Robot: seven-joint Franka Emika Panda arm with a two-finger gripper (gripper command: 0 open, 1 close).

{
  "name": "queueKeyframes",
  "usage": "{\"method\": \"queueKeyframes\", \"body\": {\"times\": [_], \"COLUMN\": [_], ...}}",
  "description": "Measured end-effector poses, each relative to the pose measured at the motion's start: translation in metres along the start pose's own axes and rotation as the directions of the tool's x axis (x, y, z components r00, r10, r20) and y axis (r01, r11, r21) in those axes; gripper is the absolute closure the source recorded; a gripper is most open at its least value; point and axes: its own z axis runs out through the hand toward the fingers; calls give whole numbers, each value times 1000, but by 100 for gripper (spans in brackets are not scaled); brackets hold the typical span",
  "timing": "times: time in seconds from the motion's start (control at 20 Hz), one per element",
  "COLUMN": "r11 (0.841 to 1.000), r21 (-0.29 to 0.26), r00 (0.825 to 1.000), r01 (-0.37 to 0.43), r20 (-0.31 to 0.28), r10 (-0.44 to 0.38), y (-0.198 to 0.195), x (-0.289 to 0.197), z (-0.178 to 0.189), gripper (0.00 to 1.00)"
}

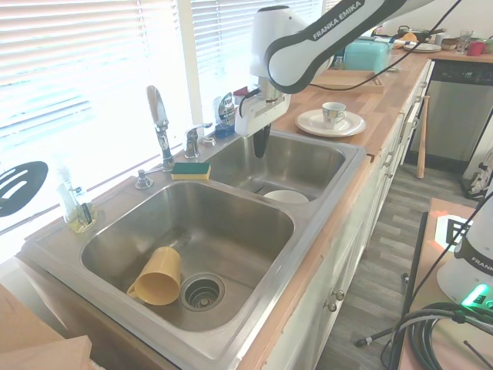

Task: Turn on the faucet

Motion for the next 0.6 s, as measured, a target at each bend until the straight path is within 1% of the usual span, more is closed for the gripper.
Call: {"method": "queueKeyframes", "body": {"times": [0.25,0.45,0.6], "r11": [1000,999,999], "r21": [2,12,20], "r00": [1000,999,998], "r01": [-15,-33,-41], "r20": [-16,-37,-37], "r10": [15,33,42], "y": [-42,-64,-76], "x": [40,70,82], "z": [-3,11,20], "gripper": [100,100,100]}}
